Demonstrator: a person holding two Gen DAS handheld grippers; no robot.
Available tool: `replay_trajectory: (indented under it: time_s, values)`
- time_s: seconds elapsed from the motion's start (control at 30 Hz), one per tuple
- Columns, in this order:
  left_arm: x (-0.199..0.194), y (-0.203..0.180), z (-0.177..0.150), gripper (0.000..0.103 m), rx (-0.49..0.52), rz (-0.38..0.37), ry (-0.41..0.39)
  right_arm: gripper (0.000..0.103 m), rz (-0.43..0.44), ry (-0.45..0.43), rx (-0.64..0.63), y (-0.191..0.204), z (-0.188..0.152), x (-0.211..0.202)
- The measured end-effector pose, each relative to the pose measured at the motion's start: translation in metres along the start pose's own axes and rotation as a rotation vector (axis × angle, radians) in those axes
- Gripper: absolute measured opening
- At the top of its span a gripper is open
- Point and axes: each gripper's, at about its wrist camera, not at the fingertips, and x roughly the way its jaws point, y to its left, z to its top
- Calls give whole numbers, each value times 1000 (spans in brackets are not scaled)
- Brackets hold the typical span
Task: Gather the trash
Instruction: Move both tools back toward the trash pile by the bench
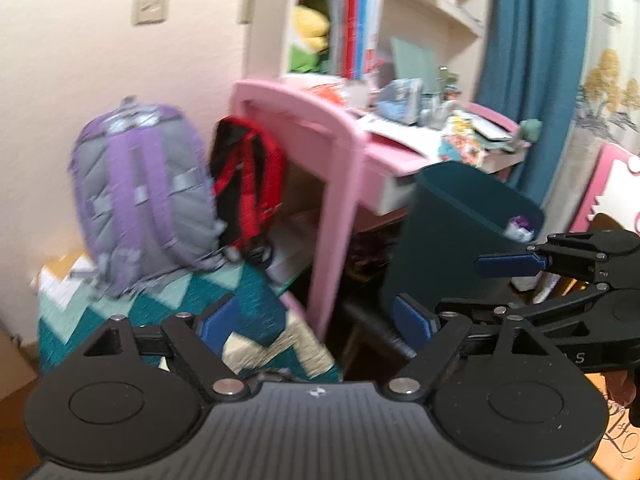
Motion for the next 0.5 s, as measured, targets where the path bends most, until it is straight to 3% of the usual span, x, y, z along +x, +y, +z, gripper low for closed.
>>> replay_trajectory:
  time_s: [0.13, 0.3, 0.5]
  values:
    - [-9, 37, -25, 102, -42, 42, 2, 60, 50, 38, -16, 27, -6, 30]
    - [-16, 85, -62, 102, -87, 94, -38, 60, 113, 88, -43, 60, -21, 71]
    - [-1, 136, -109, 102, -158, 166, -18, 60, 165, 147, -38, 91, -44, 130]
